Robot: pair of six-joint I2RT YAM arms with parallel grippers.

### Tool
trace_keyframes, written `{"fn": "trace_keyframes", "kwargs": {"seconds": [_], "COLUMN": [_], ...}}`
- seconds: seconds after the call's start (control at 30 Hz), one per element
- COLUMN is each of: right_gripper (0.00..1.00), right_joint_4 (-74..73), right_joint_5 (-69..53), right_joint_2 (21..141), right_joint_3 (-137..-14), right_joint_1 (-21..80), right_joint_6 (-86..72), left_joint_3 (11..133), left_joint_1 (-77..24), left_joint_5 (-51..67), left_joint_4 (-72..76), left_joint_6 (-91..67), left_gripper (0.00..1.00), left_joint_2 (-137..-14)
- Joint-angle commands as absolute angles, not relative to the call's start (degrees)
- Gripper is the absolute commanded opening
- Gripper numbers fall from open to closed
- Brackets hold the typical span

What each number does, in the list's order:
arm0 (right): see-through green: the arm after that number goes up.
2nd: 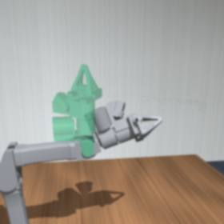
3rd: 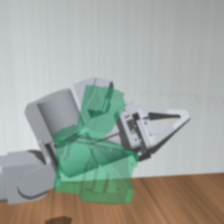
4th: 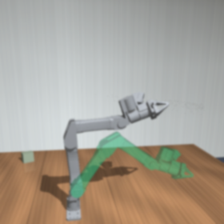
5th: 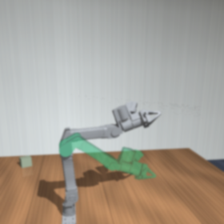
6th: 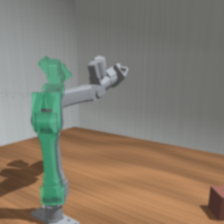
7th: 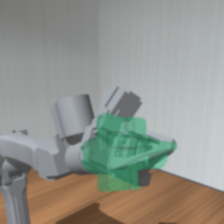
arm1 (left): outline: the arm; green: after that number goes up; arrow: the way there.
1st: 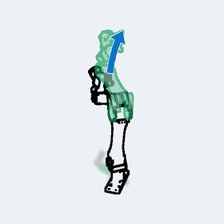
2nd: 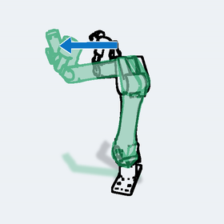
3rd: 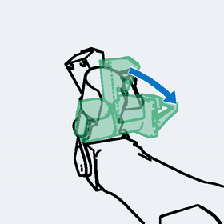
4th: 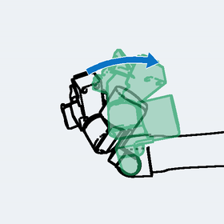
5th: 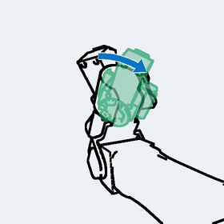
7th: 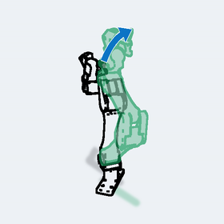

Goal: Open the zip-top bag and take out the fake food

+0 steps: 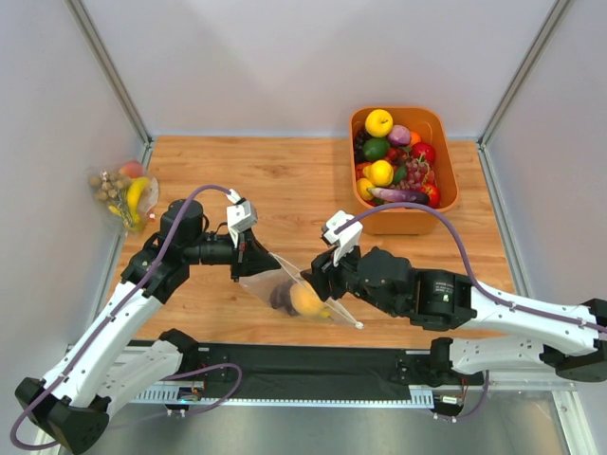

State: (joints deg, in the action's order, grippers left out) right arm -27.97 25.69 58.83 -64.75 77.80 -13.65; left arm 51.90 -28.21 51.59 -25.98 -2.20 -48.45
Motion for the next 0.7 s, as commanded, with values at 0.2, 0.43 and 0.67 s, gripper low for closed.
{"fn": "trace_keyframes", "kwargs": {"seconds": [0.2, 0.43, 0.67], "right_gripper": [0.48, 0.47, 0.46], "right_joint_4": [-26.1, -26.02, -24.17], "right_joint_5": [27.16, 25.84, 23.47], "right_joint_2": [60.12, 62.13, 64.51], "right_joint_3": [-63.98, -63.55, -61.88], "right_joint_1": [77.52, 76.91, 76.11], "right_joint_6": [-12.92, -13.27, -13.97], "left_joint_3": [52.73, 52.82, 52.74], "left_joint_1": [-29.0, -29.18, -29.36], "left_joint_5": [53.53, 53.61, 53.79], "left_joint_4": [-24.34, -24.43, -24.43], "left_joint_6": [-0.18, -0.09, -0.09], "left_gripper": [0.0, 0.0, 0.0], "left_joint_2": [-48.43, -48.43, -48.52]}}
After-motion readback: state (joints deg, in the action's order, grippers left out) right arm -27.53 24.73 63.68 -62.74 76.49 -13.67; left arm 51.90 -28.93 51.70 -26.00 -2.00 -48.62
